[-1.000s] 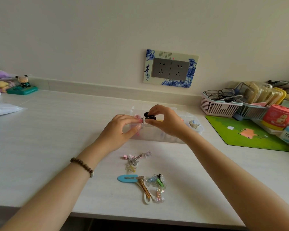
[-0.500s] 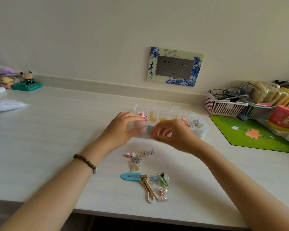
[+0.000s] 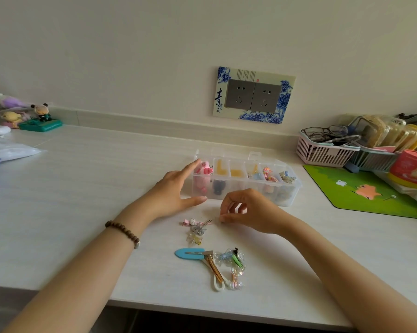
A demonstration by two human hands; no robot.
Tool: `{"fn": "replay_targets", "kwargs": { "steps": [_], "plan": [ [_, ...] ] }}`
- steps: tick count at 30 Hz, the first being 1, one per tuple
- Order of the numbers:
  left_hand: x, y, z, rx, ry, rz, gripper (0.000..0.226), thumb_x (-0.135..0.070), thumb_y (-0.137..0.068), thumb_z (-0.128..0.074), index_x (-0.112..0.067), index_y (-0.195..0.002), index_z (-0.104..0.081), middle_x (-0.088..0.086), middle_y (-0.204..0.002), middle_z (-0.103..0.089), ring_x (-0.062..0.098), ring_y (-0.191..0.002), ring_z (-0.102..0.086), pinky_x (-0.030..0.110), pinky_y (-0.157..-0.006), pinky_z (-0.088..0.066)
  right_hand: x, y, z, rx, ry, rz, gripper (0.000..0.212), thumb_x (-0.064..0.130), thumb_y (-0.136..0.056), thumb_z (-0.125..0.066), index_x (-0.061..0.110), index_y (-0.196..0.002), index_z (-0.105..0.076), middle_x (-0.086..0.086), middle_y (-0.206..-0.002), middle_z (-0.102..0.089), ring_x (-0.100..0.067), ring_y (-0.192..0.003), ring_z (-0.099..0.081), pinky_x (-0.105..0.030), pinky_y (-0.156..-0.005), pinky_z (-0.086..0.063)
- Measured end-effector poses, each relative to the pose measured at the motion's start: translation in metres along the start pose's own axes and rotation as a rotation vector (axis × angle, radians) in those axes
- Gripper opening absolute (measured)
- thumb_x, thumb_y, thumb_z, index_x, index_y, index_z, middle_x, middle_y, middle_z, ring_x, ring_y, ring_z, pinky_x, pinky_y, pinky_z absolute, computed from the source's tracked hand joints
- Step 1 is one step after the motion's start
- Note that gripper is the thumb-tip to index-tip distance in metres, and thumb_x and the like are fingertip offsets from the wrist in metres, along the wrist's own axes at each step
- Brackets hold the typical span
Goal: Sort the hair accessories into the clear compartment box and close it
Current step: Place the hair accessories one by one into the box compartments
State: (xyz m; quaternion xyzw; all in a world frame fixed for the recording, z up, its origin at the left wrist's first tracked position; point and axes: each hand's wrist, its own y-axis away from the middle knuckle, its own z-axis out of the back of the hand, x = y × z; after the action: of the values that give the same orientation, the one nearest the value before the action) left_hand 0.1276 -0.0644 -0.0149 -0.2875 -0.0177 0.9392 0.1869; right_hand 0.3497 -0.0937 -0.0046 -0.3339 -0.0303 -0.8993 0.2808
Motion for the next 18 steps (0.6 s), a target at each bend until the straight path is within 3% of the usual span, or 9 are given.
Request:
{"fn": "replay_targets", "kwargs": {
  "steps": [6, 8, 14, 18],
  "plan": [
    [0.002, -0.002, -0.002, 0.022, 0.045, 0.01, 0.097, -0.061, -0.074, -0.061, -0.056, -0.138, 0.011, 0.007, -0.151, -0.03, 0.025, -0.132, -0.038, 0.047, -0.105, -0.038, 0.003, -0.001, 0.003, 0.07, 0.04, 0.031, 0.017, 0.016, -0.081, -0.069, 0.021, -0.097, -0.069, 0.001, -0.087, -0.067, -0.01, -0.076, -0.061, -0.024, -0.072, -0.053],
    [0.003, -0.002, -0.002, 0.026, 0.073, 0.006, 0.098, -0.059, -0.074, -0.063, -0.056, -0.137, 0.011, 0.006, -0.151, -0.032, 0.026, -0.13, -0.04, 0.047, -0.105, -0.038, 0.008, -0.006, 0.011, -0.003, 0.046, 0.058, 0.016, 0.014, -0.081, -0.069, 0.02, -0.096, -0.068, 0.002, -0.086, -0.067, -0.008, -0.075, -0.062, -0.022, -0.072, -0.055],
    [0.001, -0.003, -0.002, 0.043, 0.112, -0.004, 0.096, -0.048, -0.079, -0.066, -0.051, -0.141, 0.008, 0.001, -0.15, -0.035, 0.023, -0.128, -0.044, 0.044, -0.106, -0.038, 0.026, -0.046, 0.041, -0.442, 0.019, 0.078, 0.013, 0.017, -0.082, -0.067, 0.021, -0.095, -0.066, 0.012, -0.082, -0.064, -0.004, -0.071, -0.059, -0.02, -0.069, -0.054],
    [-0.004, -0.001, -0.002, 0.029, 0.168, -0.013, 0.094, -0.044, -0.081, -0.065, -0.045, -0.144, 0.004, -0.003, -0.154, -0.028, 0.021, -0.134, -0.036, 0.036, -0.105, -0.033, 0.018, -0.062, 0.039, -0.451, 0.211, -0.021, 0.015, 0.017, -0.083, -0.066, 0.019, -0.098, -0.064, 0.004, -0.091, -0.066, -0.013, -0.082, -0.061, -0.035, -0.078, -0.055]
  ]
}}
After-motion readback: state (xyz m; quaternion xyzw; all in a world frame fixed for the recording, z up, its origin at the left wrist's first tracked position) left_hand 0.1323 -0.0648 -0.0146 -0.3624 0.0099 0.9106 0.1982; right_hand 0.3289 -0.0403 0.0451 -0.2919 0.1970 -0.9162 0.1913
